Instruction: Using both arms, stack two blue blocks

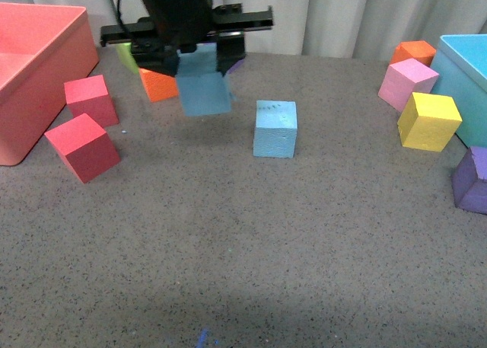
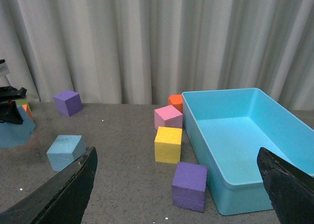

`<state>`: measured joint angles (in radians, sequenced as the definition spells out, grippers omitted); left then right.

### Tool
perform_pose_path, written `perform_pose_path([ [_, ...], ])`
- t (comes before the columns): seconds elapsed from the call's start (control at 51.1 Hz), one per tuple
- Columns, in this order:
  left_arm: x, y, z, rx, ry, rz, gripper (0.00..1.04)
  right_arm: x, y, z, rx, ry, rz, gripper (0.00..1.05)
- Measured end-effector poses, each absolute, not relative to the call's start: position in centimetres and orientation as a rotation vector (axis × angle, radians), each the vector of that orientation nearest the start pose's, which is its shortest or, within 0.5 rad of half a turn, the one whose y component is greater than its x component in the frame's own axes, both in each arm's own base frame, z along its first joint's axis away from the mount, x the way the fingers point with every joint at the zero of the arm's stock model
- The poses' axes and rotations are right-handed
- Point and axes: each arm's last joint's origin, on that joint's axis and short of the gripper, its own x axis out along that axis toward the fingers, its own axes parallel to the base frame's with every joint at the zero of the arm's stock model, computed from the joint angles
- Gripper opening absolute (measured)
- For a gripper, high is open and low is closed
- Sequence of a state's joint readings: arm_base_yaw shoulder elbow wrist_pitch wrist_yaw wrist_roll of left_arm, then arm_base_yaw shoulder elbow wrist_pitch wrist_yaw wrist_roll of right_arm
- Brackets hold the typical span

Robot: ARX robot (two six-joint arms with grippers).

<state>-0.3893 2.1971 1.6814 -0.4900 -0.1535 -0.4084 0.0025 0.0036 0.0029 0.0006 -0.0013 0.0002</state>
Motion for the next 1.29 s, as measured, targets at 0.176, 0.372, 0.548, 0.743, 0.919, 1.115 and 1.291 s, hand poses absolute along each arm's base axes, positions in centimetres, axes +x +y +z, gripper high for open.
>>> perform_pose_path([
  [0.176, 42.8, -21.0, 18.3, -0.118, 0.971, -0.060, 0.45, 9.8, 0.0, 16.4, 0.000, 0.000, 0.004, 0.95],
  [0.372, 42.3, -24.3, 18.5, -0.102, 0.965, -0.092, 0.45, 9.8, 0.0, 16.4, 0.000, 0.000, 0.004, 0.95],
  [0.548, 42.4, -26.4, 16.2, -0.082, 1.007, -0.090, 0.45, 9.8, 0.0, 16.4, 0.000, 0.000, 0.004, 0.95],
  [0.743, 42.8, -26.9, 15.3, -0.071, 1.009, -0.072, 0.44, 9.8, 0.0, 16.4, 0.000, 0.000, 0.004, 0.95],
  [0.919, 43.2, -27.1, 15.4, -0.074, 0.998, -0.068, 0.44, 9.8, 0.0, 16.4, 0.000, 0.000, 0.004, 0.95],
  [1.115, 43.7, -27.3, 15.2, -0.074, 0.994, -0.069, 0.44, 9.8, 0.0, 16.4, 0.000, 0.000, 0.004, 0.95],
  [1.291, 43.9, -27.3, 14.6, -0.057, 1.002, -0.057, 0.44, 9.8, 0.0, 16.4, 0.000, 0.000, 0.004, 0.95],
])
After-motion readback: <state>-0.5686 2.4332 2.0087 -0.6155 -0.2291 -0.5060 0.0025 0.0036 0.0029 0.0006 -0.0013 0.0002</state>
